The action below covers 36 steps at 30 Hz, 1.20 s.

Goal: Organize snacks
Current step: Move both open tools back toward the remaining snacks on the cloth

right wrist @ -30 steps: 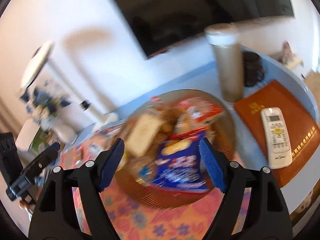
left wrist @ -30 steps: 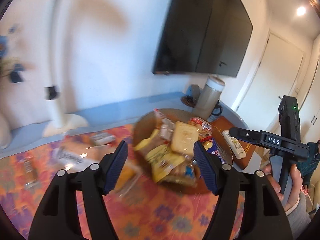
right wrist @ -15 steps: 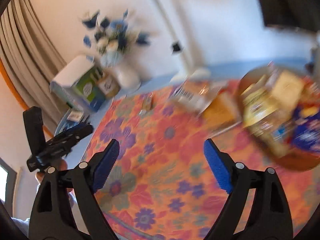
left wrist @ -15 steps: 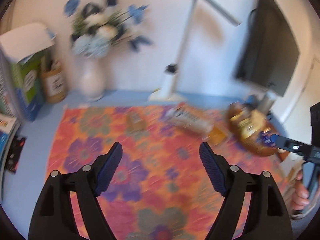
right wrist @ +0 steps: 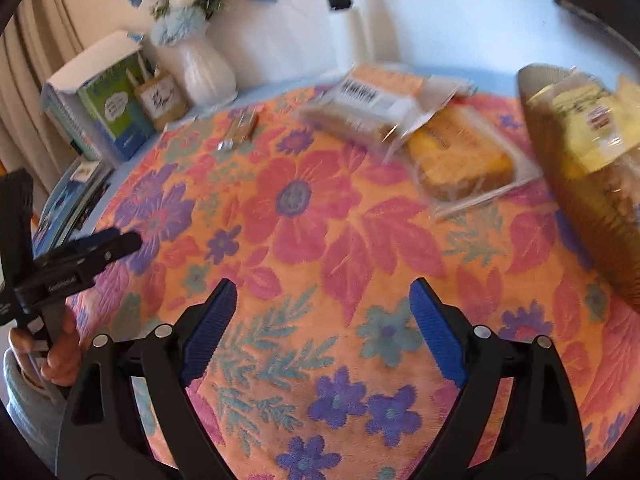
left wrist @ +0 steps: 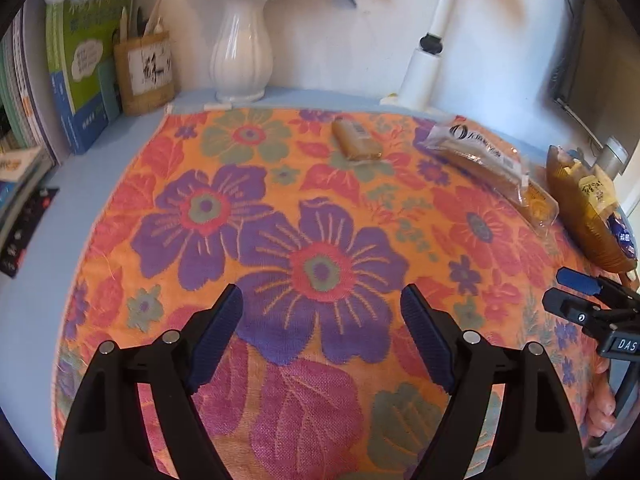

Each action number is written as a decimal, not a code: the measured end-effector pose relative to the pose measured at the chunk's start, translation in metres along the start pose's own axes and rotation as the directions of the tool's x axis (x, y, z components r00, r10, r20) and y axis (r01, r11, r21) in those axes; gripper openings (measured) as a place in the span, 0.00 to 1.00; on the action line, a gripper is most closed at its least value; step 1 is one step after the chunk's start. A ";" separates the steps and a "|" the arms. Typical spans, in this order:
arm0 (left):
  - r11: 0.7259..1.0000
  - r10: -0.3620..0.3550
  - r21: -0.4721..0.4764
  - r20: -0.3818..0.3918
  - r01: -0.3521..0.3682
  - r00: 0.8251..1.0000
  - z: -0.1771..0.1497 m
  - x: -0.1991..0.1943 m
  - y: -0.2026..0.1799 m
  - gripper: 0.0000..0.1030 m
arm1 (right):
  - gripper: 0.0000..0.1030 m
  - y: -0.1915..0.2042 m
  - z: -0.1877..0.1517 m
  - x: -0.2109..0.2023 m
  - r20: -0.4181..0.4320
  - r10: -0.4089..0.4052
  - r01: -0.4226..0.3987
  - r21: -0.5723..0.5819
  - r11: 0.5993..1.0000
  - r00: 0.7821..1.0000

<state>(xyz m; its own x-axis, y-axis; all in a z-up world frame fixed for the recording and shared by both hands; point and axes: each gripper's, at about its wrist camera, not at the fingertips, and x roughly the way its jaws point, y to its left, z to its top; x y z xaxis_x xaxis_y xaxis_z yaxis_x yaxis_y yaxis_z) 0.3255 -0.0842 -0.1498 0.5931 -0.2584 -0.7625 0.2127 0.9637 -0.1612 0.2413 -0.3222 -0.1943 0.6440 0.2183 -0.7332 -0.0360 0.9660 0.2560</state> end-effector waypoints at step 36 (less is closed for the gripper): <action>0.999 -0.029 -0.033 0.008 0.029 1.000 0.075 -0.050 0.001 0.87 | 0.97 0.026 0.079 -0.008 0.020 -0.130 0.132 -0.161 0.978 0.991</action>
<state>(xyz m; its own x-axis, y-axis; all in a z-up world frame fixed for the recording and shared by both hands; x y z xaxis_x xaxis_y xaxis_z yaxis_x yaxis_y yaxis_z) 0.3545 -0.0752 -0.0647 0.5930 -0.2863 -0.7526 0.2040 0.9576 -0.2036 0.2958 -0.3097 -0.1319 0.6581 0.0878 -0.7478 -0.0737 0.9959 0.0521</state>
